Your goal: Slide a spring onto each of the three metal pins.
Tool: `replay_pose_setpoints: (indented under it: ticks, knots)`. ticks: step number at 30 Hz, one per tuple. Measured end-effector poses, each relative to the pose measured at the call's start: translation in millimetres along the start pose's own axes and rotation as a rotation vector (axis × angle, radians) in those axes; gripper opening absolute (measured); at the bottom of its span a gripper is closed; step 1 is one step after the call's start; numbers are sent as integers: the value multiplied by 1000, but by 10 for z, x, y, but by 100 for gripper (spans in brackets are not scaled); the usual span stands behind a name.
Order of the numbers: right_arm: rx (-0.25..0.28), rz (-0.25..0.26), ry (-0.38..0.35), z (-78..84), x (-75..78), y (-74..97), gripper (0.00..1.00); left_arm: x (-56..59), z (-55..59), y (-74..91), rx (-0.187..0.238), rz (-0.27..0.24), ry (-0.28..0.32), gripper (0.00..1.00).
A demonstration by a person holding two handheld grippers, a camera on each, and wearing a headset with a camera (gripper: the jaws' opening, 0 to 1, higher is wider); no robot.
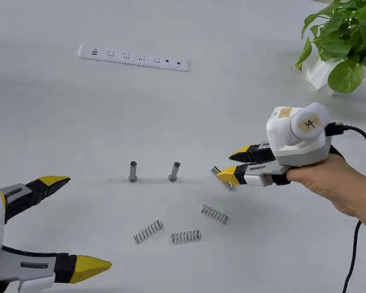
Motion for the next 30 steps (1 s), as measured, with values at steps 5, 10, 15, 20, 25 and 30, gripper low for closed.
replay_pose_setpoints:
  ticks: [5, 10, 15, 20, 25, 30]
  knots:
    - [-56, 8, -3, 3, 39, -91, 22, -8, -2, -7, 2, 2, 1, 99]
    - [-98, 0, -28, 16, 61, -177, 21, -3, -1, -15, 9, 7, 10, 99]
    - [-129, -2, -47, 37, 78, -247, 18, -6, -21, -19, 23, 8, 18, 99]
    - [-146, -6, -52, 23, 83, -300, 16, -21, -13, -22, 23, 7, 25, 99]
    - [-165, -16, -62, 17, 91, -347, 14, -26, 9, -30, 23, 9, 30, 99]
    - [-189, -16, -72, 26, 105, -377, 13, -23, 11, -35, 25, 11, 35, 99]
Point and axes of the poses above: the centre of the closed fingertips' face, and the gripper's own axes: y roughly backward along the fingers, x roughly to its right, z roughly out of its underside, the point moved 6 cm from there along y, roughly backward along the fingers, and after that the axes turned 3 degrees about -x, right-handed, at the moved point
